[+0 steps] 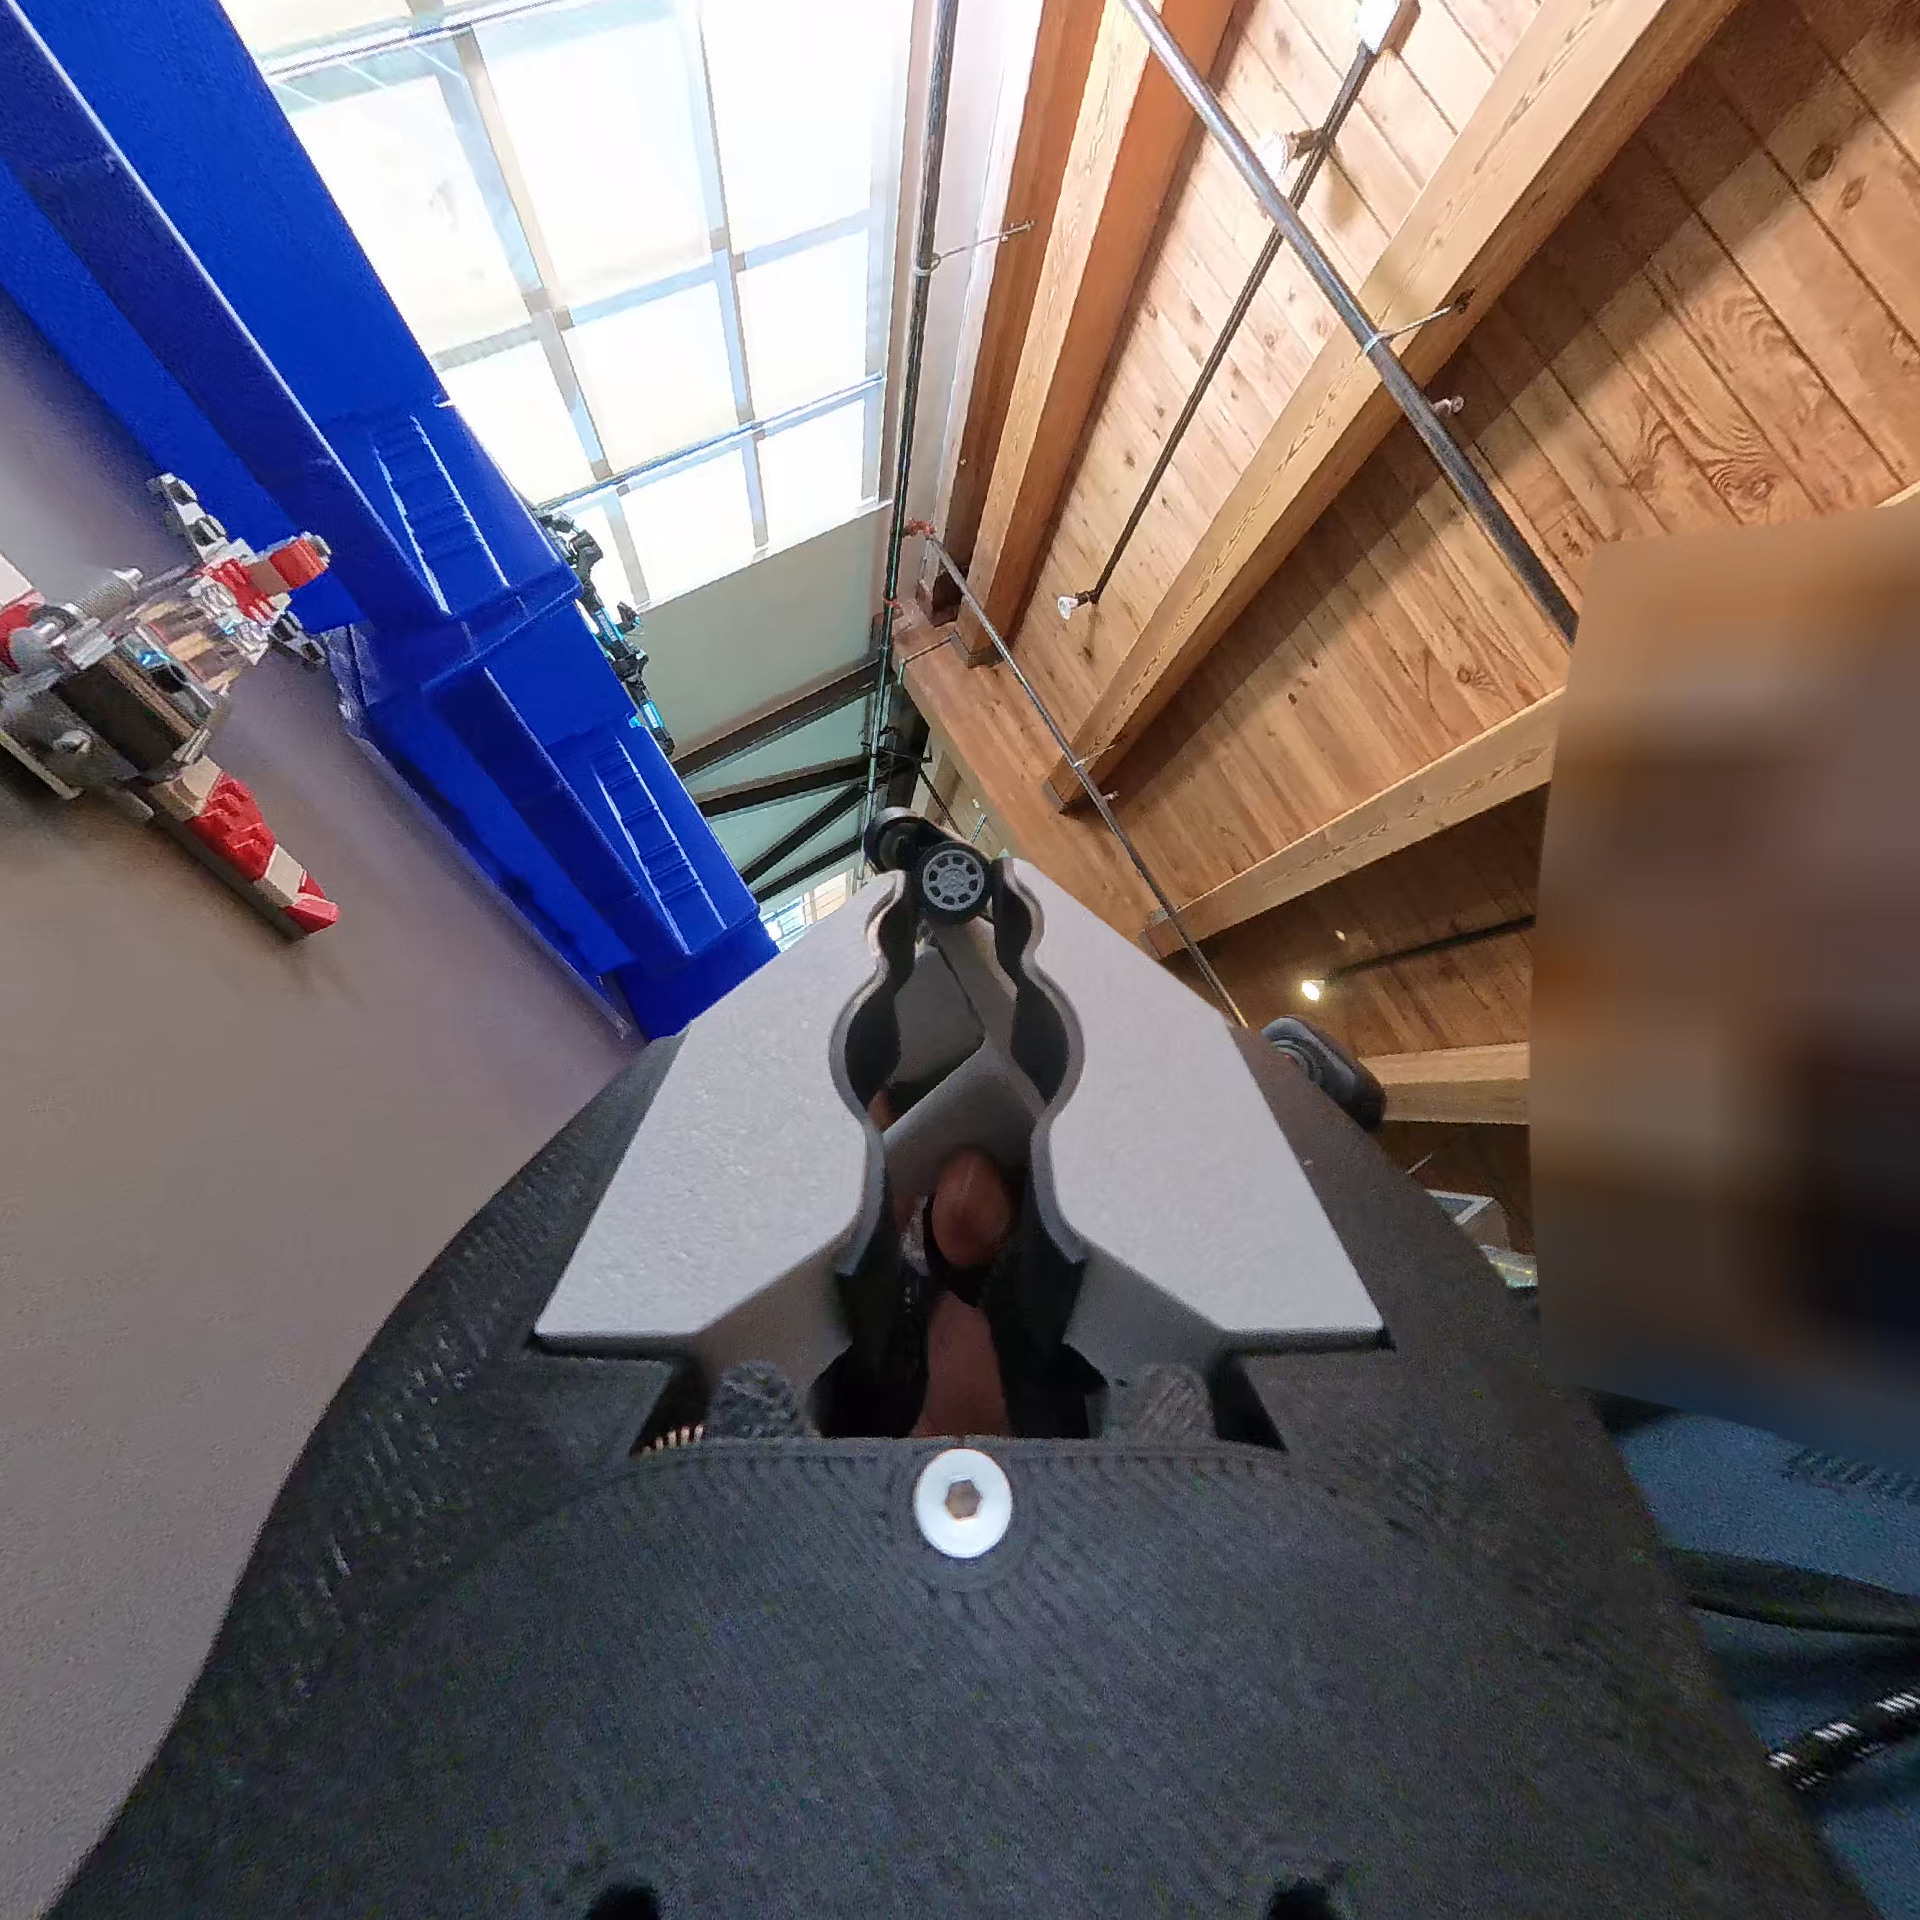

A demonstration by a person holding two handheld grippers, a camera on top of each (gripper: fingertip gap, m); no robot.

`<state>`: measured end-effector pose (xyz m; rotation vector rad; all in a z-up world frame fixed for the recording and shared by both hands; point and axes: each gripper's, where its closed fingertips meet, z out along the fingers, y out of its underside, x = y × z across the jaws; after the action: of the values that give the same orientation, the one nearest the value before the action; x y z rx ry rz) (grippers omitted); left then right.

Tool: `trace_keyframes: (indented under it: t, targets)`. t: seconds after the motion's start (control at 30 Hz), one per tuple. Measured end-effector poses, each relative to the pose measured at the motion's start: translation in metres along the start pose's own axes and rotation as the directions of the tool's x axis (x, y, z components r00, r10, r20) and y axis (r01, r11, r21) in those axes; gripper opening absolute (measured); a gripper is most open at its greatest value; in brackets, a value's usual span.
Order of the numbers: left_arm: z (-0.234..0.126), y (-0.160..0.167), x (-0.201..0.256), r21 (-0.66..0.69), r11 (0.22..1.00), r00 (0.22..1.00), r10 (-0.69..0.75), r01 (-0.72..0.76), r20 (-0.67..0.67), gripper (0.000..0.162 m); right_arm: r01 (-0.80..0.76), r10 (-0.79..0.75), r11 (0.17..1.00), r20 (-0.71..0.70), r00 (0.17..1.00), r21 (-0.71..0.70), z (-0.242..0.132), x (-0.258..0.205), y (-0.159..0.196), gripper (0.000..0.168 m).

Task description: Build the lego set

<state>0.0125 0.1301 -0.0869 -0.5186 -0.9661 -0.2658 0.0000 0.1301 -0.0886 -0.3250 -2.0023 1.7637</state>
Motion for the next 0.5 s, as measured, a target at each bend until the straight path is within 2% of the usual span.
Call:
trace_keyframes:
  t: [0.17,0.5]
  targets:
    - [0.0002,0.0011,-0.0034,0.011,1.0,1.0,-0.014,0.014,0.007,0.014,-0.073,0.073,0.997,-0.024,0.997,-0.013,-0.0002,0.0018,0.0044,0.025]
    - [-0.0014,-0.0004,-0.0037,0.048,0.999,1.0,0.013,-0.014,0.019,0.014,0.042,-0.043,0.999,-0.101,0.994,-0.011,-0.0023,-0.0011,0.0012,0.025]
